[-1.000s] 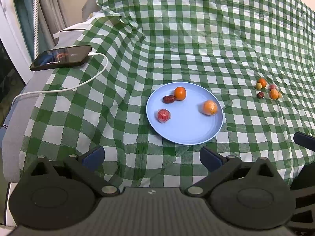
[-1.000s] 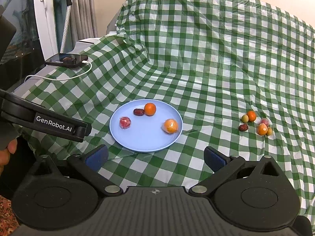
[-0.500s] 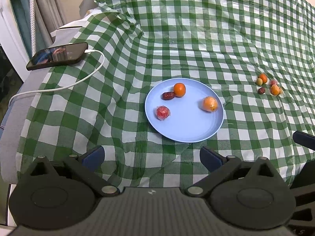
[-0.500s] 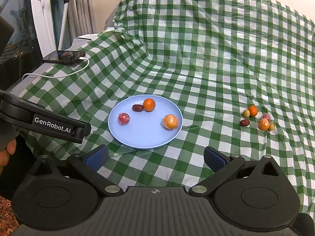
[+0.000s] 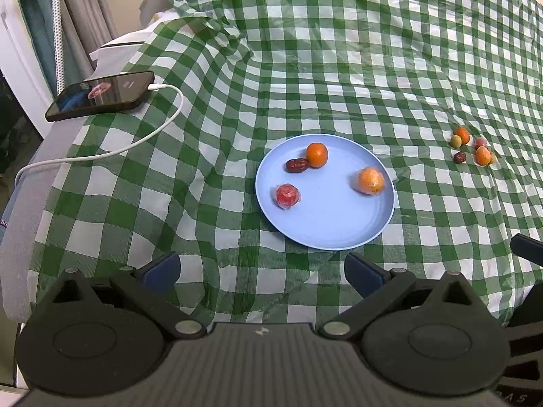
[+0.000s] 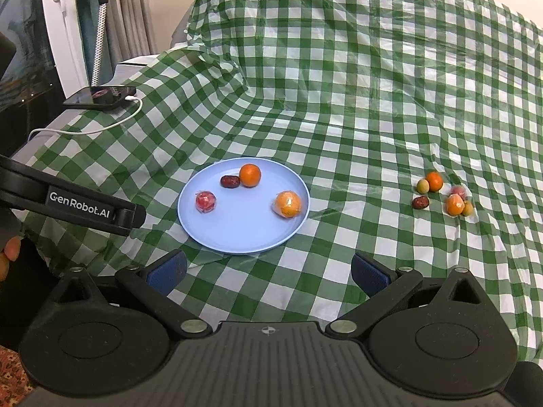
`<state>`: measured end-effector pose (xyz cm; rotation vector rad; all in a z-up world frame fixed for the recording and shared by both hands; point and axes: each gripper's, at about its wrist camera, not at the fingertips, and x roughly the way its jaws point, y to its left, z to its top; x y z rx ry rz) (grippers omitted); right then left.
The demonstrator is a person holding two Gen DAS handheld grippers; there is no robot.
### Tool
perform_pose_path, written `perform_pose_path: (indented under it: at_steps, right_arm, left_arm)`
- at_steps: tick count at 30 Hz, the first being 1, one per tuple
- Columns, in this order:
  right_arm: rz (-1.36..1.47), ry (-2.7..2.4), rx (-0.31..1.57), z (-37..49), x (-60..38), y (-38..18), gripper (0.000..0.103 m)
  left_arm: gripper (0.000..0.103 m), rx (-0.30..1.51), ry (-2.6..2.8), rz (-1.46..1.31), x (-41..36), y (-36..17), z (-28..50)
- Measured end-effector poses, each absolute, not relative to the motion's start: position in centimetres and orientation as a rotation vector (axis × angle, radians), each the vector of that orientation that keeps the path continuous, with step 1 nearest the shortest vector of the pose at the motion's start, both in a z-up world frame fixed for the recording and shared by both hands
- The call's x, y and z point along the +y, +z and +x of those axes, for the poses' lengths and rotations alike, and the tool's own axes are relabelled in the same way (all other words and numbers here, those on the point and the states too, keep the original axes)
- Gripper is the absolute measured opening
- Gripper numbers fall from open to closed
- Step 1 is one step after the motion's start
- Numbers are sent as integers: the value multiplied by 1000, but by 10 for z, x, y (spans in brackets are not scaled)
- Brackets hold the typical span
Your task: Organize fruits
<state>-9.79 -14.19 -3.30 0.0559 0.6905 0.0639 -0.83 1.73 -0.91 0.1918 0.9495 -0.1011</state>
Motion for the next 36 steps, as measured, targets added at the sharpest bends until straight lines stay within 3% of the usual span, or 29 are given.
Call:
perform_pose_path:
  at_steps: [36]
  right_arm:
    - [150, -32, 720, -79, -176, -55, 102]
  left_arm:
    - [103, 987, -109, 228, 1, -20, 26]
